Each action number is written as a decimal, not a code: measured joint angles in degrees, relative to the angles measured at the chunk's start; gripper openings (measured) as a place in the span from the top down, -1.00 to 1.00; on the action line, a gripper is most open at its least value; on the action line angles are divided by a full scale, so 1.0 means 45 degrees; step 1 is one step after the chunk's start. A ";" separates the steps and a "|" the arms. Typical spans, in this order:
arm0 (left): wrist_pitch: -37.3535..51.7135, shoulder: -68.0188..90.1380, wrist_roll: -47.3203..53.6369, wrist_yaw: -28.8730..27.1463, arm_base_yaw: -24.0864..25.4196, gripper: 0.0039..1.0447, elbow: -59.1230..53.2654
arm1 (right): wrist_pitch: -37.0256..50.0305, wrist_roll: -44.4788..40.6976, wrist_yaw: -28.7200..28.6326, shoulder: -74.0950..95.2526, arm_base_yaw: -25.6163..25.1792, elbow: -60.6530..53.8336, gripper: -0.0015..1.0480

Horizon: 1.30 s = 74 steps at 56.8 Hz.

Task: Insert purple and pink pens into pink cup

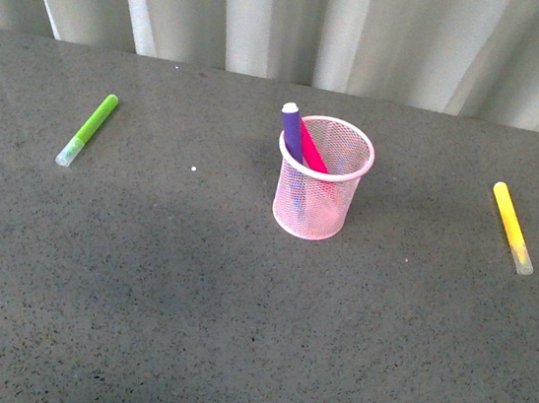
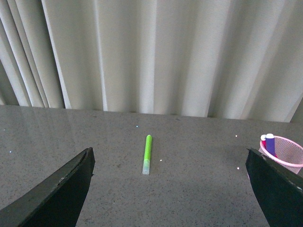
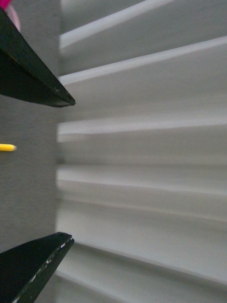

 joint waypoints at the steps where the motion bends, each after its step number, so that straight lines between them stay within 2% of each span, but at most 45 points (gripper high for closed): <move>1: 0.0000 0.0000 0.0000 0.0000 0.0000 -0.88 0.0000 | -0.0044 -0.0010 0.0058 -0.0087 0.0053 -0.0146 -0.30; 16: 0.0000 -0.0005 0.0000 0.0000 0.0000 -0.88 0.0000 | -0.0126 -0.0083 0.0850 -0.1559 0.0879 -0.1583 0.50; 19: 0.0000 -0.0005 0.0000 0.0000 0.0000 -0.88 0.0000 | -0.0194 -0.0087 0.0981 -0.1860 0.1030 -0.1817 0.67; 21: 0.0000 -0.0005 0.0000 0.0000 0.0000 -0.88 0.0000 | -0.0277 -0.0087 0.1117 -0.2132 0.1166 -0.2021 0.85; 23: 0.0000 -0.0005 0.0000 0.0000 0.0000 -0.88 0.0000 | -0.0325 -0.0087 0.1171 -0.2263 0.1224 -0.2113 0.93; 28: 0.0000 -0.0005 0.0000 0.0000 0.0000 -0.88 0.0000 | -0.0578 -0.0126 0.2312 -0.2817 0.2045 -0.2448 0.93; 34: 0.0000 -0.0005 0.0000 0.0005 0.0000 -0.88 0.0000 | -0.0821 -0.0131 0.2341 -0.3371 0.2477 -0.2735 0.93; 74: 0.0000 -0.0005 0.0000 0.0000 0.0000 -0.88 0.0000 | -0.2545 -0.0131 0.2414 -0.6373 0.2497 -0.3609 0.93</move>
